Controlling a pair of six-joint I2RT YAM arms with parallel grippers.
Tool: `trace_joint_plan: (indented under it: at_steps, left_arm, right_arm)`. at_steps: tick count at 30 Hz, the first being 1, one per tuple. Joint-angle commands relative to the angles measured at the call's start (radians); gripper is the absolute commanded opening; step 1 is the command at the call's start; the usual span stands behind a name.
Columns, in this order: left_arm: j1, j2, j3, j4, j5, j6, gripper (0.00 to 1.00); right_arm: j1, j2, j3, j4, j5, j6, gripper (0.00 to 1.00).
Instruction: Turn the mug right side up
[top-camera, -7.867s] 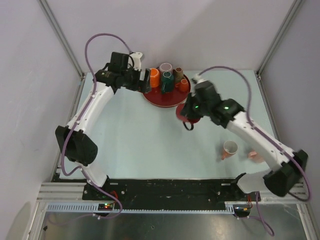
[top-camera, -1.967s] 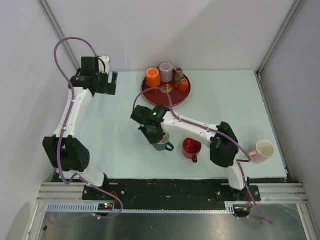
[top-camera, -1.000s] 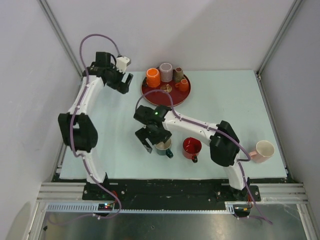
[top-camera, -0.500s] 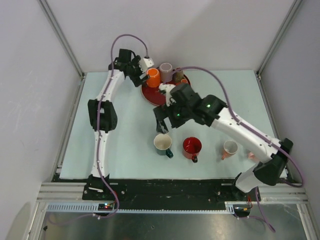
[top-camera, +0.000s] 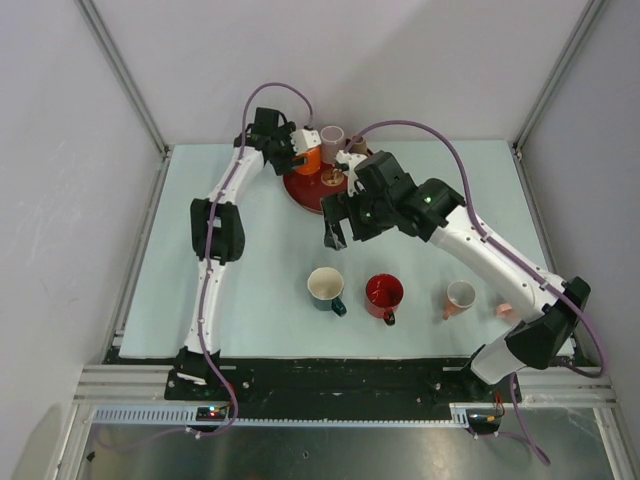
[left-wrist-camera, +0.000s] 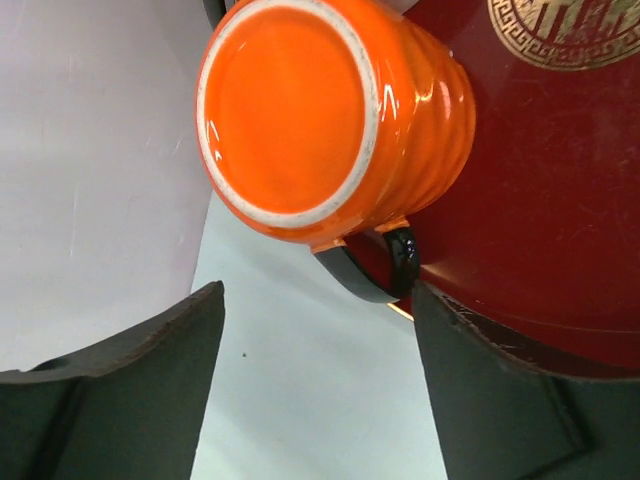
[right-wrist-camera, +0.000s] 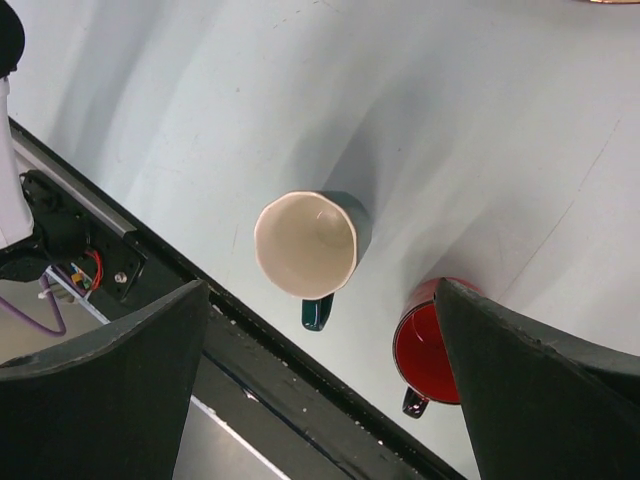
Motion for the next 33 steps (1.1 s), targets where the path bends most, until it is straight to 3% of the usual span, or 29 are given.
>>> trace_joint_plan:
  at_steps: [1,10,13,17,24,33]
  left_arm:
    - [-0.016,0.011,-0.007,0.035,-0.067,0.039,0.76]
    - [-0.036,-0.033,-0.098,0.034,-0.030,0.039,0.73]
    - [-0.044,-0.030,-0.091,0.034,-0.029,0.034,0.60]
    - [-0.046,-0.024,-0.067,0.035,-0.016,0.011,0.53]
    - [-0.047,-0.063,-0.096,0.035,-0.012,-0.075,0.05]
    - [-0.024,-0.227,-0.211,0.035,0.007,-0.407,0.00]
  right_arm:
    - [-0.010,0.021,0.077,-0.028,0.017,-0.038,0.99]
    - [-0.019,0.056,0.115,-0.059,0.028,-0.058,0.99]
    - [-0.019,0.051,0.111,-0.063,0.040,-0.056,0.99]
    - [-0.020,0.043,0.104,-0.069,0.046,-0.053,1.00]
    - [-0.019,0.033,0.084,-0.065,0.047,-0.043,0.99]
    - [-0.047,0.000,0.028,0.018,0.005,-0.026,0.99]
